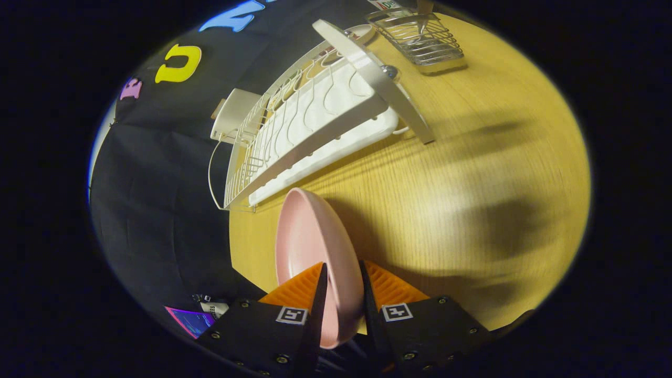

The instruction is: Take the plate from the dish rack, then take the spoon from the basket and place it into the plate.

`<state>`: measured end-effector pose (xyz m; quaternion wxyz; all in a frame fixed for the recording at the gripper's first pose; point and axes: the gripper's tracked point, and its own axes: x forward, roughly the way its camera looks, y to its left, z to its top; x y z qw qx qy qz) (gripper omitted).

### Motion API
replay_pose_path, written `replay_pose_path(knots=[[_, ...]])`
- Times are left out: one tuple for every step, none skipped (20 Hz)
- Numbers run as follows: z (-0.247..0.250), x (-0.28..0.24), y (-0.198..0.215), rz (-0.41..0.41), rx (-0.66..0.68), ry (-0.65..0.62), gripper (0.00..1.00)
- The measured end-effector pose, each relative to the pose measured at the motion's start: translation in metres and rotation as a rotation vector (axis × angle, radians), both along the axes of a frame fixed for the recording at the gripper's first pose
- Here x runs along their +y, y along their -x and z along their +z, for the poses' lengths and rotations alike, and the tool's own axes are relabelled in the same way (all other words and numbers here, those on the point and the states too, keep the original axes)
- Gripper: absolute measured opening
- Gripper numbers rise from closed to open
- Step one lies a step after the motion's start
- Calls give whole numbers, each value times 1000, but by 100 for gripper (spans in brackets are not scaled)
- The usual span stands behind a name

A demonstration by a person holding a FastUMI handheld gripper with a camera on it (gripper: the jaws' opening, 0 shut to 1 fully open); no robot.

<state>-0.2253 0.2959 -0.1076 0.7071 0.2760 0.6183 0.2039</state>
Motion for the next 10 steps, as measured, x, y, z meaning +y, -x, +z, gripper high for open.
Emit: replay_pose_path(knots=[[1,-5,-1,-5,-2,5,37],[4,-7,-3,-14,-5,-1,37],[8,-10,-6,-23,-10,-3,37],[9,-13,-8,-30,-18,-2,37],[10,-16,-10,-38,-27,0,37],[13,-19,-13,-48,-39,-1,37],[16,-22,-16,-57,-47,-2,37],[20,-25,-18,-72,-61,-1,37],[21,-31,-22,-88,-81,11,37],[22,-37,-28,-108,-111,31,37]])
